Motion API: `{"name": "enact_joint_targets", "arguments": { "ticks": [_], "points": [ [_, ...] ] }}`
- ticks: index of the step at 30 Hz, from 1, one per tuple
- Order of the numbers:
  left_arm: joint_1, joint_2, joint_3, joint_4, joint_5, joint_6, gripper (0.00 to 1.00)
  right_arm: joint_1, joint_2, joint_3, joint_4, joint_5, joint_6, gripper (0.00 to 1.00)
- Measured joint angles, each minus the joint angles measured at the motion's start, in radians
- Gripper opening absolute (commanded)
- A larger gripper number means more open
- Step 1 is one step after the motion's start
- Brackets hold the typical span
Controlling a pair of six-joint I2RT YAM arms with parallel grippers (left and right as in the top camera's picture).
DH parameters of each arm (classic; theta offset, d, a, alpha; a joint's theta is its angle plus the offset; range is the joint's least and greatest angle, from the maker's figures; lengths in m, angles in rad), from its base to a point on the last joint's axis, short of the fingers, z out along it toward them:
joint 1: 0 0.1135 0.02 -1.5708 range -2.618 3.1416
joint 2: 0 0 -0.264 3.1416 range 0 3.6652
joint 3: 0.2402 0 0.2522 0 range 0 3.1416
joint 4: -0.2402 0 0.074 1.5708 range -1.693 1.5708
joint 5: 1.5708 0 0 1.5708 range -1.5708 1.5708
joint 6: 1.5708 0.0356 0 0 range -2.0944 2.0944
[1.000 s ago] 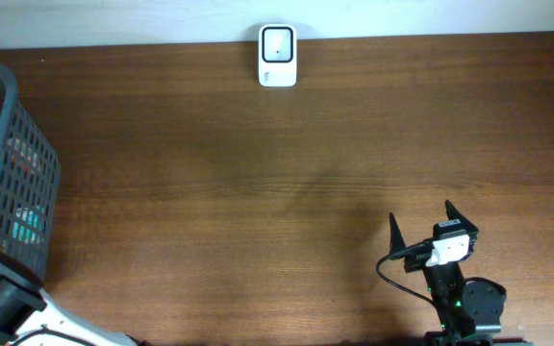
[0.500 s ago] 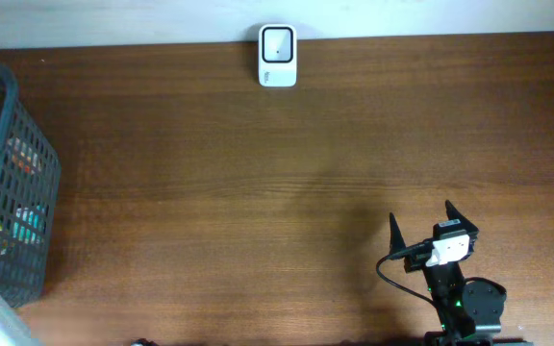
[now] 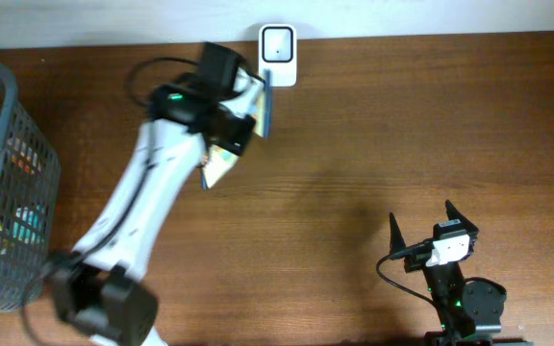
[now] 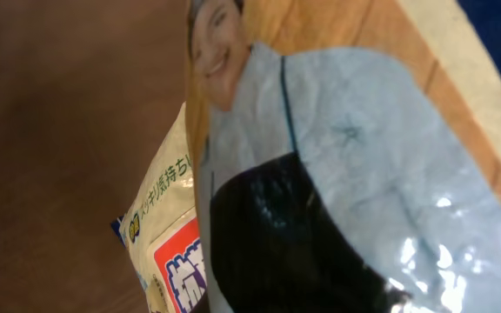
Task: Scan the item barcode
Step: 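Carry the yellow snack bag out and drop it on the table center, then grasp a green drink carton from the basket and place it on table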
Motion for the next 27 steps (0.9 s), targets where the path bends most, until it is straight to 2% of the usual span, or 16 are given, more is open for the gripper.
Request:
{"name": "enact_joint_targets", "arguments": {
  "ticks": [1,2,3,5,7,9,10,11,13,16,18,21,24,25,27],
  "points": [
    [-0.026,0.048,0.0,0.002,-0.005,0.003,0.0,0.0,0.0,0.0,0.0,0.0,0.001,0.99],
    [-0.051,0.091,0.0,0.0,-0.011,0.004,0.09,0.0,0.0,0.0,0.0,0.0,0.0,0.99],
    [-0.068,0.116,-0.001,0.0,-0.012,0.004,0.43,0.0,0.0,0.0,0.0,0.0,0.0,0.99],
    [-0.11,0.15,-0.002,0.008,-0.019,0.014,0.73,0.0,0.0,0.0,0.0,0.0,0.0,0.99],
    [-0.127,0.151,0.007,0.015,-0.022,0.014,0.82,0.0,0.0,0.0,0.0,0.0,0.0,0.99],
    [-0.132,0.151,0.058,-0.011,-0.023,0.032,0.82,0.0,0.0,0.0,0.0,0.0,0.0,0.99],
    [-0.128,0.152,0.116,-0.048,-0.023,0.041,0.88,0.0,0.0,0.0,0.0,0.0,0.0,0.99],
    [-0.118,0.152,0.172,-0.081,-0.023,0.046,0.89,0.0,0.0,0.0,0.0,0.0,0.0,0.99],
    [-0.06,0.152,0.386,-0.178,-0.045,0.055,0.89,0.0,0.0,0.0,0.0,0.0,0.0,0.99],
    [0.156,0.129,0.726,-0.337,-0.111,-0.041,0.84,0.0,-0.001,0.0,0.0,0.0,0.0,0.99],
    [0.357,0.105,0.842,-0.424,-0.146,-0.132,0.84,0.0,-0.001,0.0,0.0,0.0,0.0,0.99],
    [0.711,0.085,0.873,-0.534,-0.183,-0.268,0.84,0.0,-0.001,0.0,0.0,0.0,0.0,0.99],
    [0.919,0.084,0.803,-0.521,-0.185,-0.33,0.84,0.0,-0.001,0.0,0.0,0.0,0.0,0.99],
    [0.98,0.085,0.761,-0.502,-0.184,-0.343,0.78,0.0,-0.001,0.0,0.0,0.0,0.0,0.99],
    [1.082,0.085,0.638,-0.436,-0.177,-0.358,0.75,0.0,-0.001,0.0,0.0,0.0,0.0,0.99]
  ]
}}
